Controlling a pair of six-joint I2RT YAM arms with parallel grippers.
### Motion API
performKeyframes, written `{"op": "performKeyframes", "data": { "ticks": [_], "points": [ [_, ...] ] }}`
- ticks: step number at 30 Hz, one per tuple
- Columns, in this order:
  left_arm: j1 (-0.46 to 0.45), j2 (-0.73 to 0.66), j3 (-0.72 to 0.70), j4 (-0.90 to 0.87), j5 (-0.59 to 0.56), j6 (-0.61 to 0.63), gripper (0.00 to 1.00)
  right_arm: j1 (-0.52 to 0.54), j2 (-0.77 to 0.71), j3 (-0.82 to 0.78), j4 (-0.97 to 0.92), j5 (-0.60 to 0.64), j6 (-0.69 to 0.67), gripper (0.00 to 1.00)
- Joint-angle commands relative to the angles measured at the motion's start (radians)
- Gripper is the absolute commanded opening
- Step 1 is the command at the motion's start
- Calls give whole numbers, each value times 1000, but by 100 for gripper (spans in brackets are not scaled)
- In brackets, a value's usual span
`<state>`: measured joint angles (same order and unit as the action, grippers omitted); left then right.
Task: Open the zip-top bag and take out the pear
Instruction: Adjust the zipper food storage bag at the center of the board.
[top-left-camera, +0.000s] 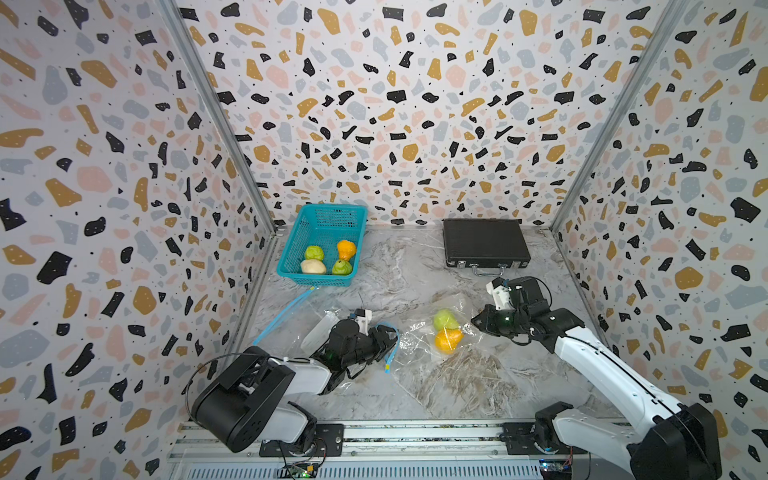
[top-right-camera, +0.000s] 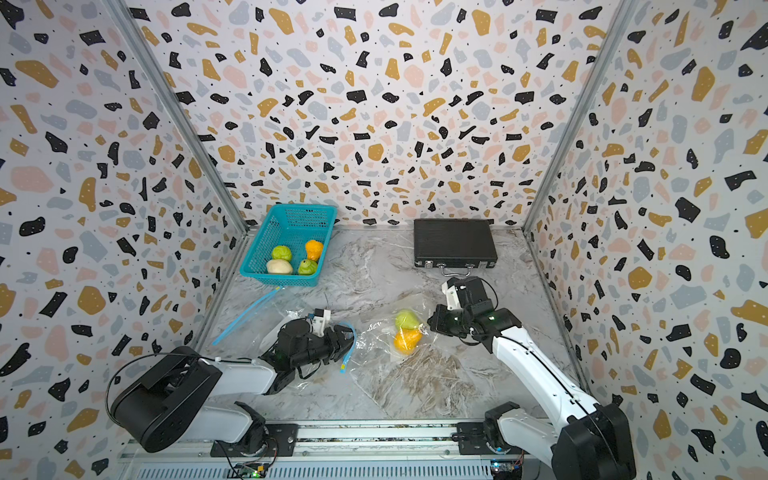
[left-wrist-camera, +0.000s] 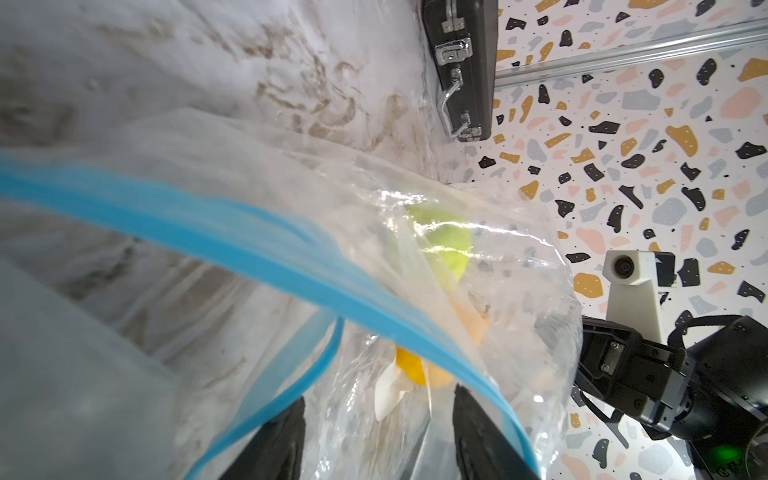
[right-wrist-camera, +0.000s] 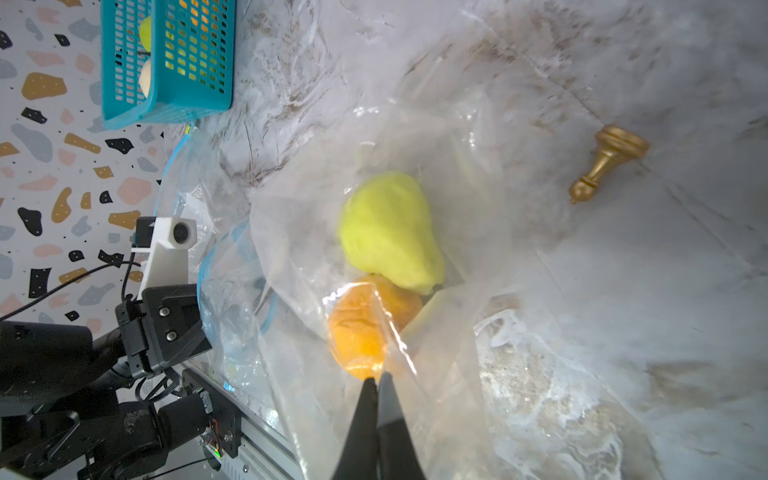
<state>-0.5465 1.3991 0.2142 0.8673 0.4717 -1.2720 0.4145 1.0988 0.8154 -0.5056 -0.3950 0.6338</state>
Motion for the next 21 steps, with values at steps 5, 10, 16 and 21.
{"op": "performKeyframes", "data": {
  "ticks": [5, 10, 16, 21],
  "points": [
    [-6, -9, -43, 129, 15, -31, 61, 27, -64, 91, -97, 56, 13, 0],
    [-6, -18, -54, 142, 19, -32, 63, 28, -78, 135, -117, 38, 14, 0],
    [-7, -32, -64, 165, 6, -39, 65, 76, -85, 182, -114, 16, 36, 0],
    [-12, -19, -44, 147, 13, -32, 65, 76, -65, 139, -86, 15, 35, 0]
  ]
}}
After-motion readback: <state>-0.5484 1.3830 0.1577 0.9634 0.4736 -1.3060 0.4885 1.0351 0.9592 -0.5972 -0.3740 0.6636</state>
